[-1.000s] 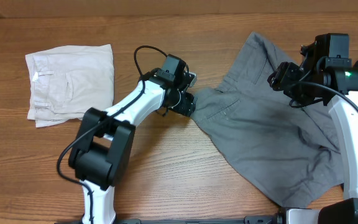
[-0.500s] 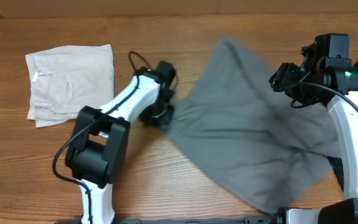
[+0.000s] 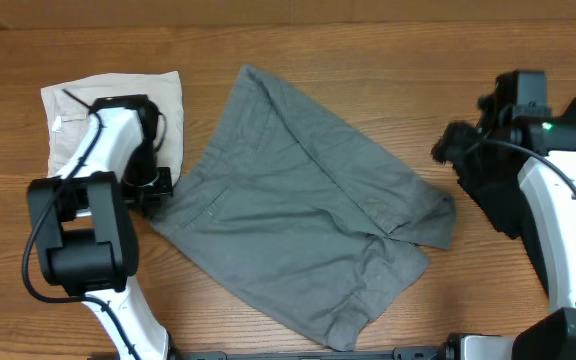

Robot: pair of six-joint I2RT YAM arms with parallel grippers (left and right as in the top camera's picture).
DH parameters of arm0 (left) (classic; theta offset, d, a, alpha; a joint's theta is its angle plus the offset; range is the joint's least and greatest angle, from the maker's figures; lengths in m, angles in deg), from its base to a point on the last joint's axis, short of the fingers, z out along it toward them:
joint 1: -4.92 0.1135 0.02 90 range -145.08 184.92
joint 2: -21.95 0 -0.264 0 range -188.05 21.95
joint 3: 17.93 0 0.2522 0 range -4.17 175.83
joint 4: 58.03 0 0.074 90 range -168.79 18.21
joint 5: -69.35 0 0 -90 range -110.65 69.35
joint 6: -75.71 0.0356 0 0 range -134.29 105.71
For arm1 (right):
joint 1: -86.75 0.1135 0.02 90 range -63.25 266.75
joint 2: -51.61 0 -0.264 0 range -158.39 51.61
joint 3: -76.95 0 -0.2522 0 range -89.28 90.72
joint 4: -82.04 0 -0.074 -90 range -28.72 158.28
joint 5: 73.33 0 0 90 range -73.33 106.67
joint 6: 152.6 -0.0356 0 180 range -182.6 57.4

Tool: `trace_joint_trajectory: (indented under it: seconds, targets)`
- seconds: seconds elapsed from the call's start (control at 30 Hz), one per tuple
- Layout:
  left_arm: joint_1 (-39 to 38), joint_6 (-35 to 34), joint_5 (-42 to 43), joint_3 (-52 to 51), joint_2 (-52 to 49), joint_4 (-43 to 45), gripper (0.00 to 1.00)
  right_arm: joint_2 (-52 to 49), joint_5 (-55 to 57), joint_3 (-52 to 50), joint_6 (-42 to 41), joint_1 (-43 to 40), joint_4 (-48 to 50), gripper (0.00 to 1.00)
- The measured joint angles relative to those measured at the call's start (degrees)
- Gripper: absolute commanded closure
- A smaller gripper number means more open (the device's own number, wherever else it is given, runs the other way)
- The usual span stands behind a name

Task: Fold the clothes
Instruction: 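Grasp the shorts' left edge with the left gripper and spread them flat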

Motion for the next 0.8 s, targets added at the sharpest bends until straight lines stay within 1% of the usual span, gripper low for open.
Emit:
trace_joint_trajectory:
  seconds: [0.07, 0.17, 0.27, 0.3, 0.37, 0.47, 0.57, 0.7, 0.73, 0.8]
  targets:
    - [0.74, 0.20, 1.29, 0.00, 0.00, 0.02, 0.73, 0.00, -1.18, -3.39, -0.33, 0.02, -0.83, 0.43]
    - [0.35, 0.55, 2.73, 0.00, 0.00, 0.09, 0.66, 0.00, -4.15, -7.76, -0.48, 0.22, -1.70, 0.43]
    - [-0.52, 1.16, 3.56, 0.00, 0.00, 0.26, 0.63, 0.00, -7.17, -12.26, -0.48, 1.60, -0.96, 0.42]
    - [-0.90, 1.27, 3.76, -0.02, 0.00, 0.26, 0.60, 0.00, -8.26, -14.45, -0.48, 2.89, 0.50, 0.42]
    - [-1.49, 1.36, 4.00, 0.00, 0.04, 0.26, 0.59, 0.00, -9.38, -16.37, -0.68, 4.42, 2.45, 0.42]
    - [-2.05, 1.55, 4.72, -0.02, 0.61, 0.33, 0.56, 0.00, -10.67, -20.41, -2.03, 7.89, 10.10, 0.43]
    - [-2.03, 1.81, 5.97, -0.02, 2.62, 0.31, 0.53, 0.00, -11.41, -23.67, -4.28, 10.99, 16.00, 0.53]
    - [-2.03, 2.82, 7.37, 0.04, 7.67, 0.26, 0.46, 0.00, -12.04, -26.14, -7.26, 12.79, 18.73, 0.68]
    - [-2.03, 2.93, 7.54, 0.11, 9.14, 0.26, 0.45, 0.00, -12.02, -26.40, -7.74, 12.83, 19.10, 0.79]
    - [-2.03, 3.13, 7.85, 0.66, 12.20, 0.28, 0.41, 0.00, -12.02, -26.62, -8.61, 12.81, 20.11, 0.91]
